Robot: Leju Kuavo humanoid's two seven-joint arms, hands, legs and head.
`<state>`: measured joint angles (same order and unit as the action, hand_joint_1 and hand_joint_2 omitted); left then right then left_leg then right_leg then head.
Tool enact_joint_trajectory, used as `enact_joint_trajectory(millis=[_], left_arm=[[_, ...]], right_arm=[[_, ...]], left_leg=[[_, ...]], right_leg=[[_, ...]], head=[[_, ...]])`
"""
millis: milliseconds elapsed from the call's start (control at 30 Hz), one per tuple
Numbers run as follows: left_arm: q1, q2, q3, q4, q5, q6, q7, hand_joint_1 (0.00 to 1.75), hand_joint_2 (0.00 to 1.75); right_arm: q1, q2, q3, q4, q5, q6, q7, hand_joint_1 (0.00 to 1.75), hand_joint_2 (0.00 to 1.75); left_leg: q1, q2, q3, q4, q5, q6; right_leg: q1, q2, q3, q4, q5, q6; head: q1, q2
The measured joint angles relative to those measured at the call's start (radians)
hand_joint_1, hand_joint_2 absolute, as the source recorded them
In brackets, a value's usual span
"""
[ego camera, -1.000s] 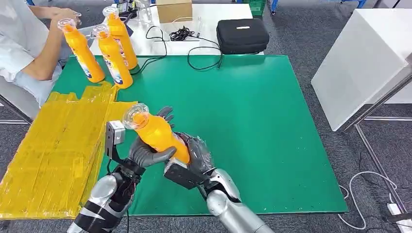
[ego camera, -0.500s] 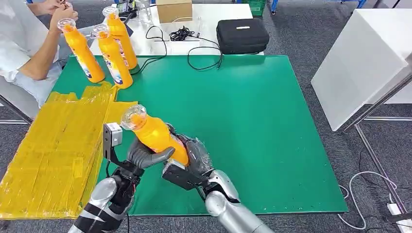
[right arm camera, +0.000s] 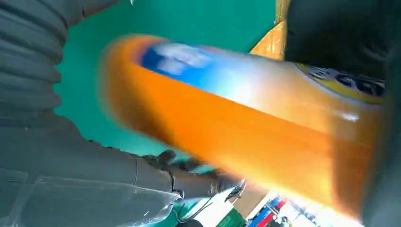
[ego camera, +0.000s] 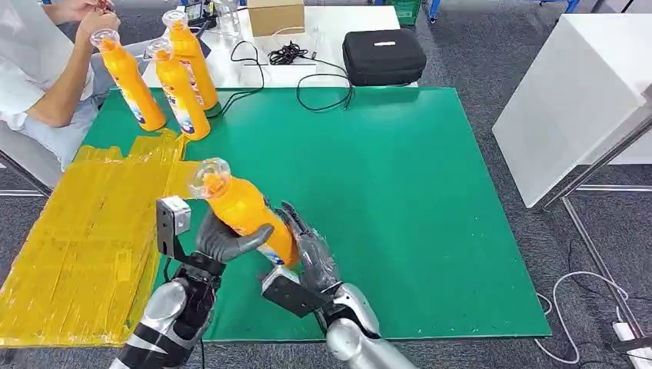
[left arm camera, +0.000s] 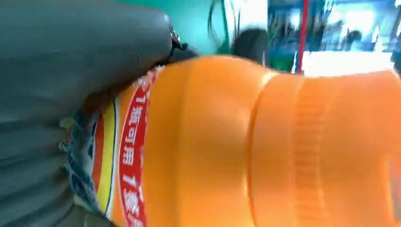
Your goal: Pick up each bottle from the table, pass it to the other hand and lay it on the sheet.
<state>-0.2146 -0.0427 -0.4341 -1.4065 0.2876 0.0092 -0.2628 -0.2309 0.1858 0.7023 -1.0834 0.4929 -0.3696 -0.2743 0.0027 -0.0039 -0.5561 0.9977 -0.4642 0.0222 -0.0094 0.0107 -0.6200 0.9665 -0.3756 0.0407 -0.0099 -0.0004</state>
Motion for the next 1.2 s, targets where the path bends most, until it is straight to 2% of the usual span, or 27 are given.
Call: enact_joint_trajectory(millis=[33, 100, 167, 200, 267, 367, 400, 467, 533, 667, 700, 767, 1000, 1200], left_arm=[[0.000, 0.000, 0.004, -0.004, -0.010, 0.006, -0.004, 1.75, 1.75], [-0.001, 0.001, 0.005, -0.012, -0.154, 0.131, -0.037, 1.75, 1.75], [-0.007, 0.006, 0.008, -0.018, -0.464, 0.320, -0.021, 1.75, 1.75], [-0.012, 0.015, 0.013, -0.018, -0.588, 0.364, -0.011, 1.75, 1.75], [-0.018, 0.024, 0.029, -0.018, -0.732, 0.381, -0.002, 1.75, 1.75], [-0.019, 0.030, 0.040, -0.018, -0.715, 0.382, 0.002, 1.75, 1.75], [-0.019, 0.031, 0.042, -0.018, -0.714, 0.382, 0.002, 1.75, 1.75], [-0.020, 0.033, 0.044, -0.018, -0.743, 0.396, 0.011, 1.75, 1.75], [-0.026, 0.039, 0.044, -0.015, -0.910, 0.448, 0.070, 1.75, 1.75], [-0.103, 0.097, 0.053, 0.070, -1.605, 0.492, 0.316, 1.75, 1.75], [-0.136, 0.121, 0.056, 0.120, -1.718, 0.472, 0.348, 1.75, 1.75], [-0.207, 0.158, 0.061, 0.228, -1.826, 0.417, 0.364, 1.75, 1.75], [-0.468, 0.246, 0.036, 0.688, -1.850, 0.245, 0.385, 1.75, 1.75], [-0.561, 0.298, 0.026, 0.926, -1.828, 0.148, 0.398, 1.75, 1.75]], right_arm=[[0.008, -0.004, -0.002, -0.012, -0.002, 0.000, 0.000, 0.00, 1.75], [0.029, -0.012, -0.014, -0.047, -0.016, -0.011, -0.006, 0.00, 1.75], [0.066, -0.026, -0.046, -0.120, -0.046, -0.017, -0.006, 0.00, 1.75], [0.084, -0.035, -0.065, -0.157, -0.059, -0.008, -0.005, 0.00, 1.75], [0.109, -0.052, -0.104, -0.221, -0.071, 0.014, 0.000, 0.00, 1.75], [0.129, -0.067, -0.133, -0.283, -0.074, 0.024, 0.003, 0.00, 1.75], [0.134, -0.070, -0.140, -0.298, -0.074, 0.024, 0.003, 0.00, 0.00], [0.141, -0.073, -0.148, -0.314, -0.080, 0.025, 0.000, 0.00, 0.00], [0.151, -0.074, -0.161, -0.334, -0.120, 0.045, -0.015, 0.00, 0.00], [0.171, -0.090, -0.209, -0.421, -0.212, 0.125, -0.026, 0.00, 0.00], [0.176, -0.096, -0.222, -0.443, -0.221, 0.139, -0.031, 0.00, 1.75], [0.186, -0.109, -0.249, -0.485, -0.230, 0.157, -0.042, 0.00, 1.75], [0.200, -0.133, -0.295, -0.543, -0.230, 0.182, -0.056, 0.00, 1.75], [0.205, -0.153, -0.310, -0.544, -0.232, 0.181, -0.058, 0.00, 1.75]], left_leg=[[0.000, 0.000, 0.000, 0.000, 0.000, 0.000], [0.000, -0.001, 0.000, 0.000, 0.000, 0.000], [0.000, -0.001, 0.000, 0.000, 0.000, 0.000], [0.000, -0.001, 0.000, 0.000, 0.000, 0.000], [0.000, -0.001, 0.000, 0.000, 0.000, 0.000], [0.000, 0.000, 0.000, 0.000, 0.000, 0.000], [0.000, 0.000, 0.000, 0.000, 0.000, 0.000], [0.000, 0.000, 0.000, 0.000, 0.000, 0.000], [0.000, 0.000, 0.000, 0.000, 0.000, 0.000], [0.000, 0.000, 0.000, 0.000, 0.000, 0.000], [0.000, 0.000, 0.000, 0.000, 0.000, 0.000], [0.000, 0.000, 0.001, 0.000, 0.002, -0.002], [0.000, 0.001, 0.001, 0.000, 0.002, -0.002], [0.000, 0.000, 0.000, 0.000, 0.002, -0.002]], right_leg=[[0.000, 0.000, 0.000, 0.000, 0.000, 0.000], [0.000, 0.000, 0.000, 0.000, 0.000, 0.000], [0.000, 0.000, 0.000, 0.000, 0.000, 0.000], [0.000, 0.000, 0.000, 0.000, 0.000, 0.000], [0.000, 0.000, 0.000, 0.000, 0.000, 0.000], [0.000, 0.000, 0.000, 0.000, 0.000, 0.000], [0.000, 0.000, 0.000, 0.000, 0.000, 0.000], [0.000, 0.000, 0.000, 0.000, 0.000, 0.000], [0.000, 0.000, 0.000, 0.000, 0.000, 0.000], [0.000, 0.000, 0.000, 0.000, 0.000, 0.000], [0.000, 0.000, 0.000, 0.000, 0.000, 0.000], [0.000, 0.000, 0.000, 0.000, 0.001, 0.000], [0.000, 0.000, 0.000, 0.004, 0.001, 0.000], [0.000, 0.001, -0.001, 0.004, 0.000, 0.000]], head=[[0.001, 0.000], [0.001, 0.000], [0.001, 0.000], [0.001, 0.000], [0.001, 0.000], [0.001, 0.000], [0.001, 0.000], [0.001, 0.000], [0.001, 0.000], [0.001, 0.000], [0.001, 0.000], [0.001, 0.000], [0.001, 0.000], [0.001, 0.000]])
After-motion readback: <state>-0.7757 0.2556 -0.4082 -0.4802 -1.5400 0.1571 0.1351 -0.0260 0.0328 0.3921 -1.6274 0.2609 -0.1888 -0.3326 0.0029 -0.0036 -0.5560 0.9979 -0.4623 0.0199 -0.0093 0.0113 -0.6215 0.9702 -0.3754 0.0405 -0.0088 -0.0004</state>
